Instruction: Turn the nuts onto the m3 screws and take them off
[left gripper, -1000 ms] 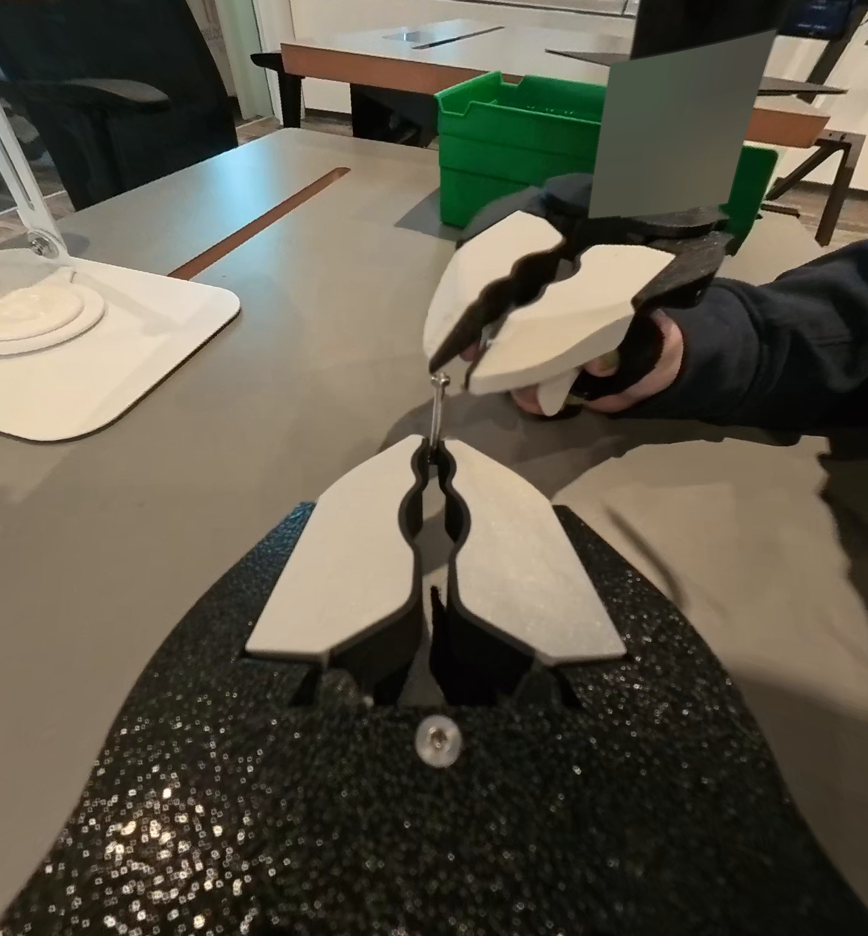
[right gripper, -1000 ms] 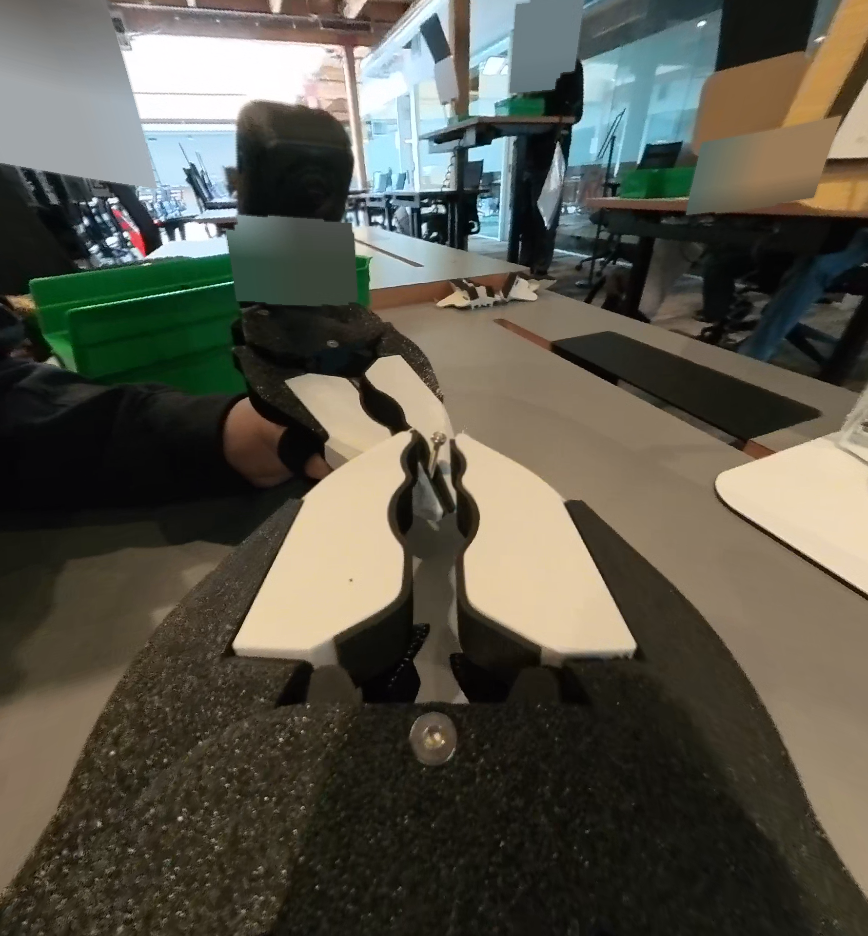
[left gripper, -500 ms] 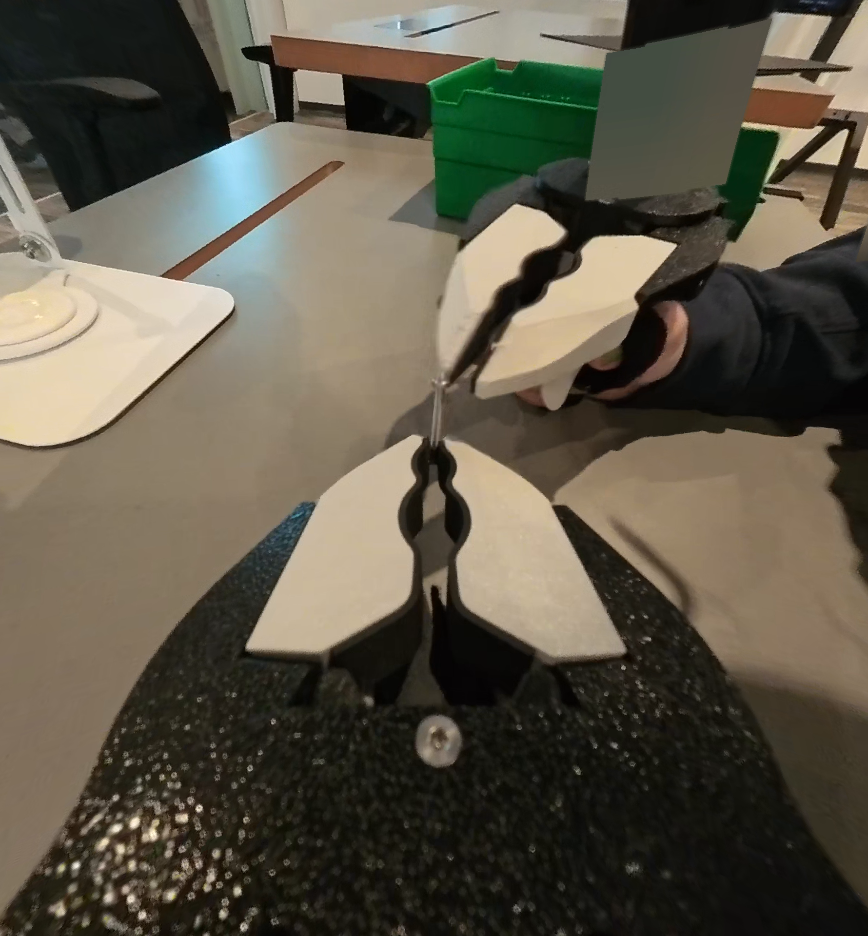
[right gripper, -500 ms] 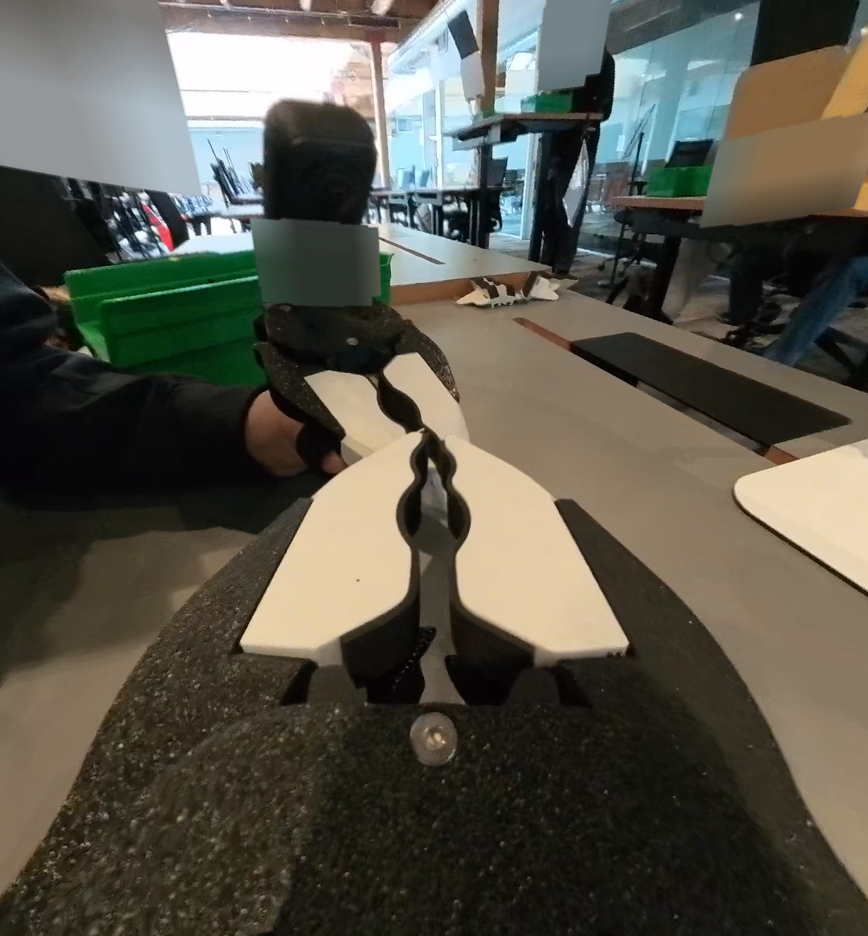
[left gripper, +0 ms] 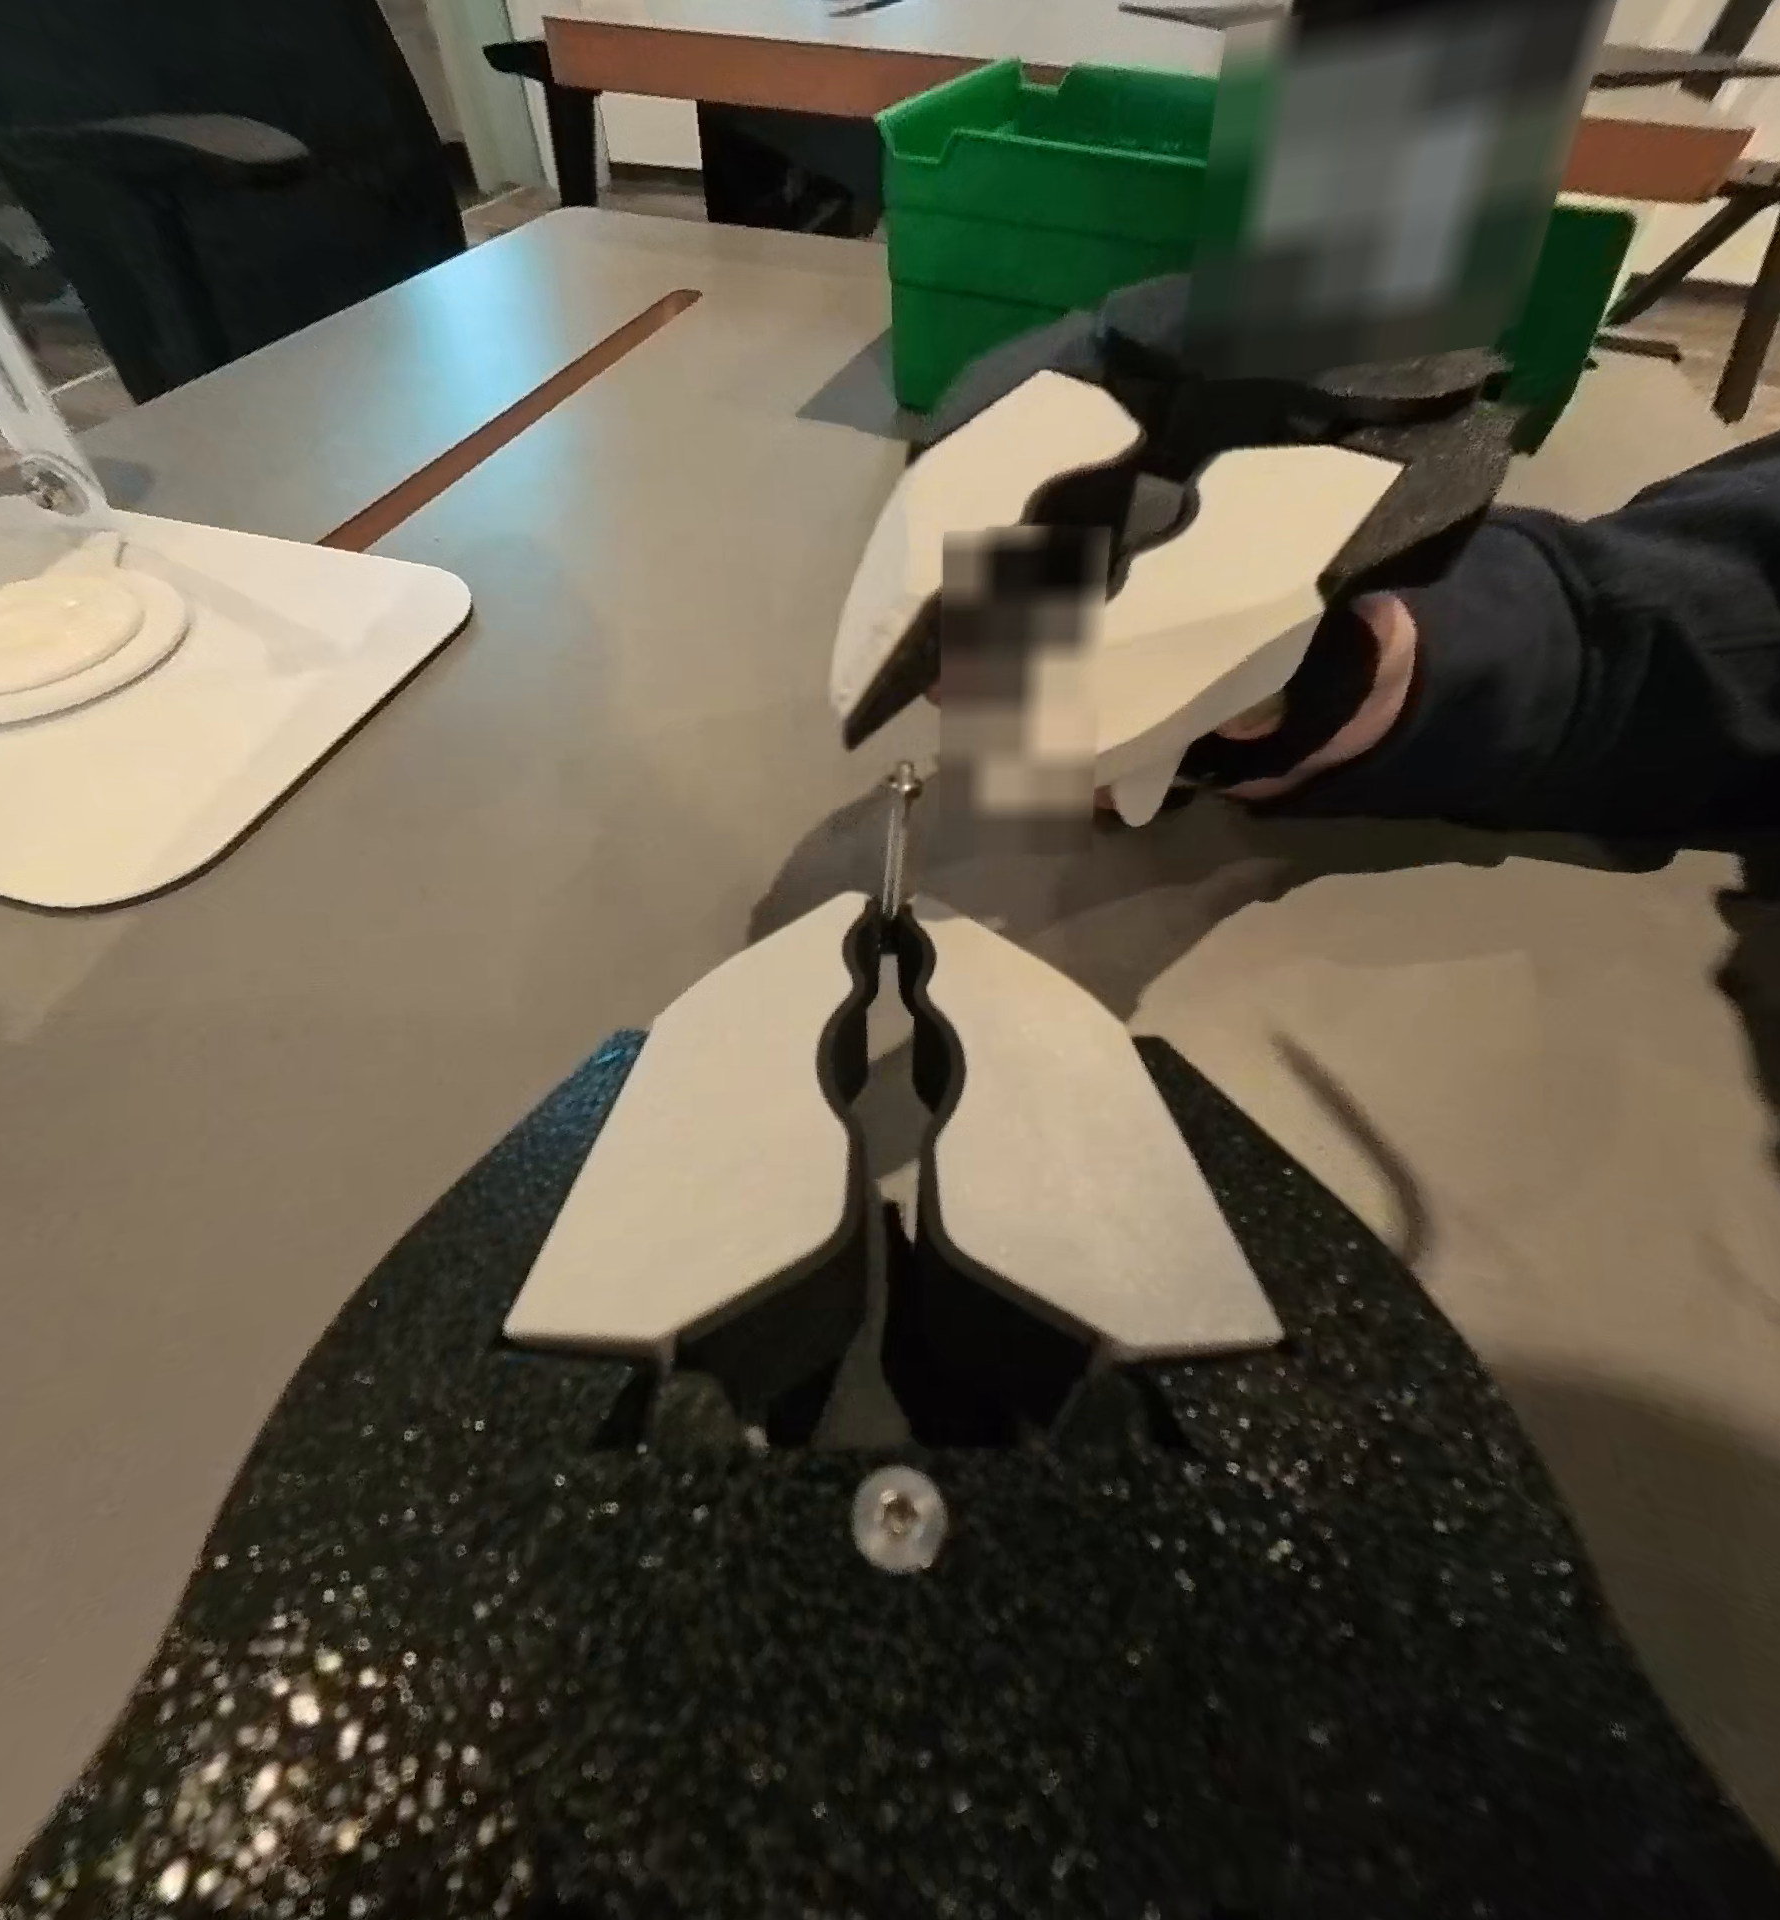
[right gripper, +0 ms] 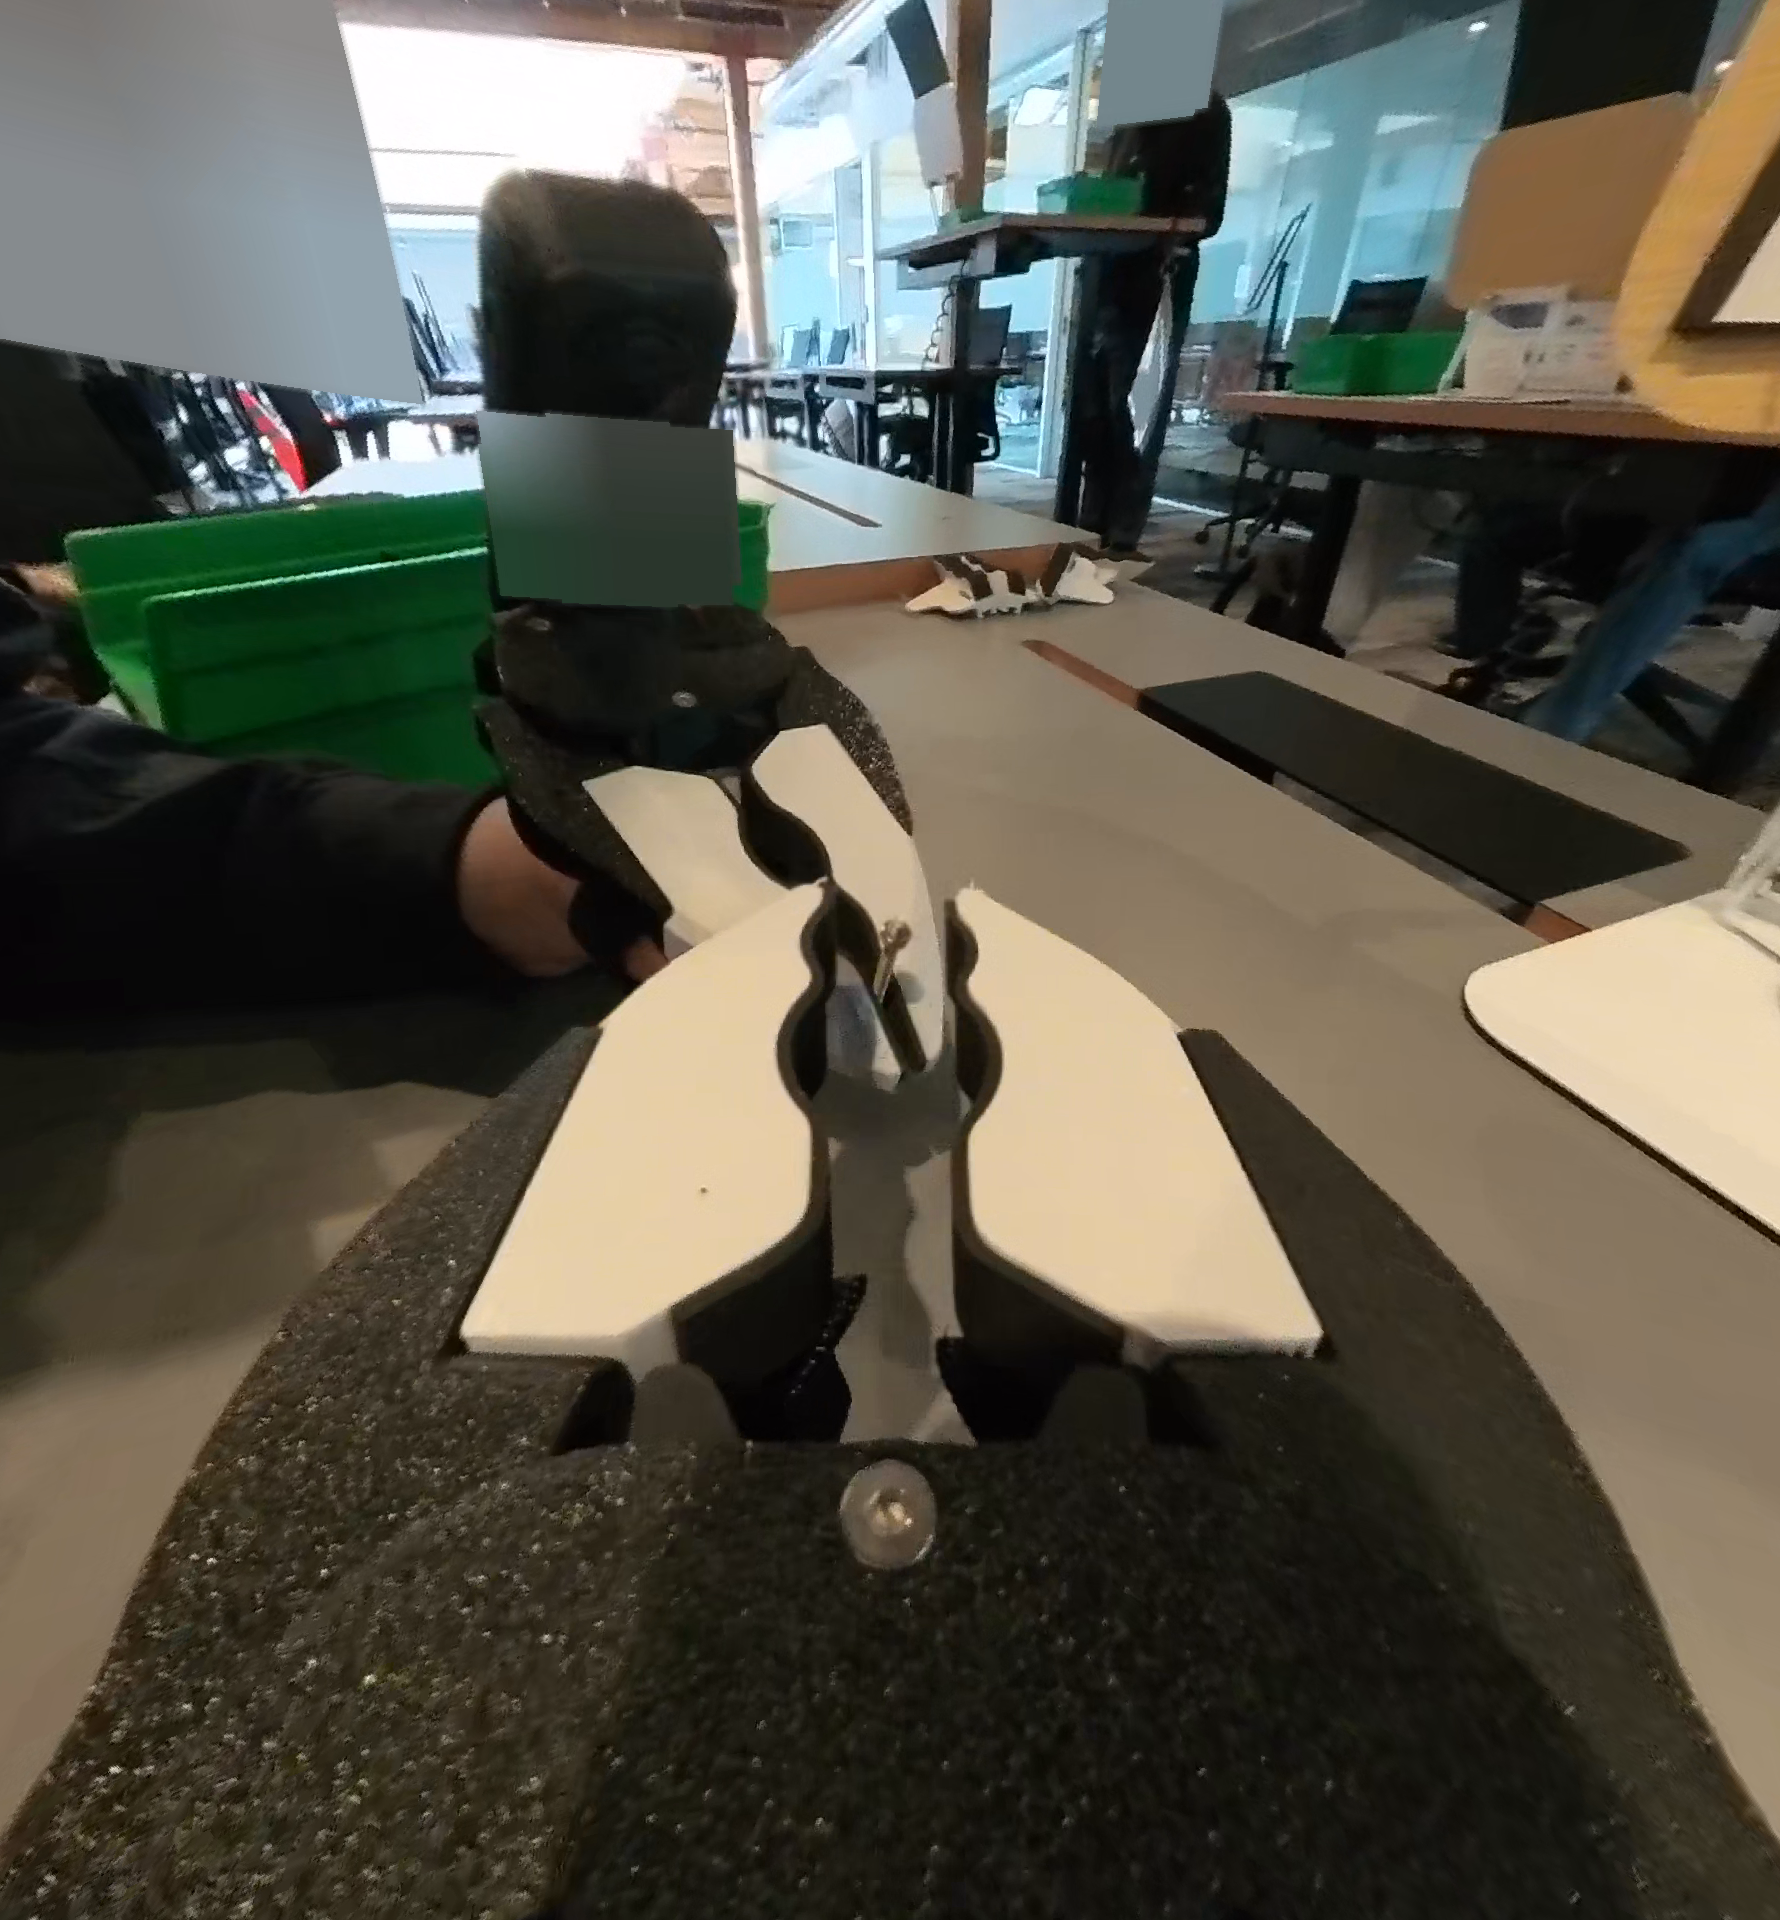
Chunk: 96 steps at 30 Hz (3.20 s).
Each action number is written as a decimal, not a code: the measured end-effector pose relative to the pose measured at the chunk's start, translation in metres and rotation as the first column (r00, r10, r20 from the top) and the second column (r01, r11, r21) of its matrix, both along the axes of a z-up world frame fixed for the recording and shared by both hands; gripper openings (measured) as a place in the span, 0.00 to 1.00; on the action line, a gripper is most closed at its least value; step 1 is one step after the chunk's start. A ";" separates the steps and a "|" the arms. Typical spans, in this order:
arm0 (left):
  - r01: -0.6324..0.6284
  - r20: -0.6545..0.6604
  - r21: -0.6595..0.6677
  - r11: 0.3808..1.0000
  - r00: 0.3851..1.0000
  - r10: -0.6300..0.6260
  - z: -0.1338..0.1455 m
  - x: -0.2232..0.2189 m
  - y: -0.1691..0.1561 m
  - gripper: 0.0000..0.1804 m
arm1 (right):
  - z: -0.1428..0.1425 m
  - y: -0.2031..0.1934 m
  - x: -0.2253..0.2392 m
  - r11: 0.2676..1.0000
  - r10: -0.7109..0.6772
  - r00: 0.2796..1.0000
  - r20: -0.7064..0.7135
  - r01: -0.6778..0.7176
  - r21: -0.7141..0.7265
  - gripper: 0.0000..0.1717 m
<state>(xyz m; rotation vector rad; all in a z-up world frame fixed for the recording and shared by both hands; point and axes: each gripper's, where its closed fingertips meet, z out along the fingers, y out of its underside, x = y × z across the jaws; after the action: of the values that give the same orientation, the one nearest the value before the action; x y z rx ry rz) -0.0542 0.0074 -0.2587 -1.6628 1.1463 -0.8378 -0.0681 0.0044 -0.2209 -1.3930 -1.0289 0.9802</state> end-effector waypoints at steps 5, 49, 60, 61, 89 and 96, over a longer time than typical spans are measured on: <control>-0.003 0.023 -0.008 1.000 1.000 0.003 0.003 -0.001 0.001 0.01 | 0.000 -0.015 0.003 0.994 0.107 0.994 -0.001 -0.107 -0.015 0.04; 0.004 0.099 -0.055 0.999 0.995 0.002 0.010 -0.005 0.003 0.01 | 0.007 -0.006 0.003 0.996 0.059 0.995 -0.078 -0.064 -0.057 0.14; 0.006 0.118 -0.069 0.998 0.993 0.002 0.011 -0.006 0.003 0.01 | 0.012 -0.005 0.006 0.994 0.077 0.990 -0.121 -0.085 -0.065 0.11; 0.006 0.109 -0.064 0.998 0.994 0.001 0.010 -0.006 0.003 0.01 | 0.010 -0.002 0.003 0.995 0.071 0.992 -0.106 -0.078 -0.066 0.13; 0.011 0.109 -0.059 0.998 0.994 -0.004 0.011 -0.005 0.003 0.01 | 0.003 -0.006 -0.006 0.994 0.104 0.994 -0.037 -0.105 -0.031 0.08; 0.009 0.101 -0.063 0.998 0.995 -0.003 0.010 -0.004 0.003 0.01 | 0.001 0.003 -0.012 0.997 0.072 0.997 -0.018 -0.073 -0.026 0.15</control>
<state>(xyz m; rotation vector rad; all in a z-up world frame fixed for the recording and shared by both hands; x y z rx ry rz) -0.0585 0.0105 -0.2492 -1.6502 1.0653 -0.9603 -0.0796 0.0069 -0.2196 -1.3751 -1.0632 1.0610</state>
